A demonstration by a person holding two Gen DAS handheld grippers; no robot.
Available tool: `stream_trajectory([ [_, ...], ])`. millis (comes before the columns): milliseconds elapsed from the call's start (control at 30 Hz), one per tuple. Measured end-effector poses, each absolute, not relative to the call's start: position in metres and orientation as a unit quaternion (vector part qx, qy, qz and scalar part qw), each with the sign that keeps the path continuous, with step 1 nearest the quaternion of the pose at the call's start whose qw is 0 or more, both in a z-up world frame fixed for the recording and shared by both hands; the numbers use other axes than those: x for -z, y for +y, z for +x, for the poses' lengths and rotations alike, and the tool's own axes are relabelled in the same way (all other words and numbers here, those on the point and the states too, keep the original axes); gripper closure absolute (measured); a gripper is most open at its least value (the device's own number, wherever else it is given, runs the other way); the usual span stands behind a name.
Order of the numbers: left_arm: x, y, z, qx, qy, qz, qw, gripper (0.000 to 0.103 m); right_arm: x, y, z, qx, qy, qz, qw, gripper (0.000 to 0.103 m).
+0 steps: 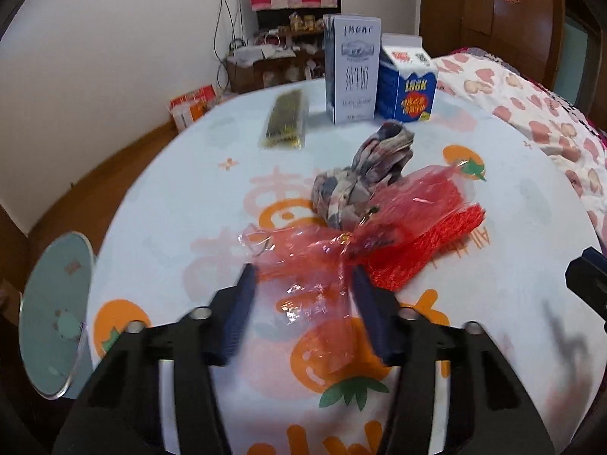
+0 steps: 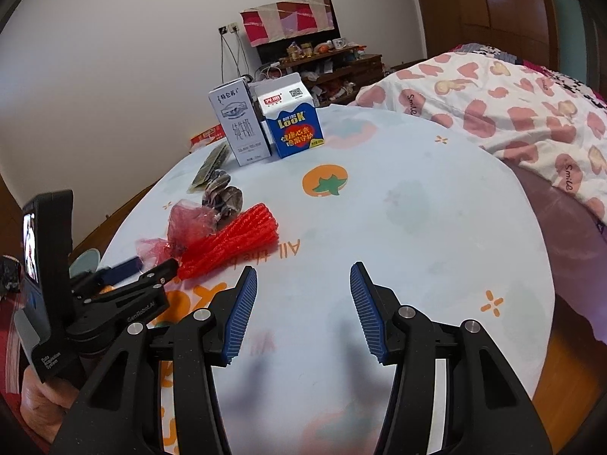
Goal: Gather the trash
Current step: 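Grasp the pink plastic bag with the left tool while the right tool grasps the red mesh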
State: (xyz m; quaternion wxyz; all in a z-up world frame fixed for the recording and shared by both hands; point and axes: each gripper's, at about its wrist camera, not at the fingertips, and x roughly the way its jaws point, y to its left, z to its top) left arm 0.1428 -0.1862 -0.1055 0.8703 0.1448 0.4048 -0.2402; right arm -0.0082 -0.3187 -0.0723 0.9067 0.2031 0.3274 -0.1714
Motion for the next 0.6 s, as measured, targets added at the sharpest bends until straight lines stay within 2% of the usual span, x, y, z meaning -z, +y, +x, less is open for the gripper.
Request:
stream_trajectory([
  [67,0.105,-0.184,0.144,0.247,0.405,0.133,0.87,0.064,0.074,-0.32,-0.004,0.17,0.33,0.208,0.905,0.051],
  [233,0.1,-0.178,0.139,0.257,0.397,0.123,0.873,0.07,0.076,-0.317,0.007,0.163,0.336,0.217,0.902,0.051],
  [600,0.056,-0.114,0.12,0.229,0.356,0.081,0.903,0.07,0.075,-0.3,0.054,0.139,0.343,0.25,0.895,0.052],
])
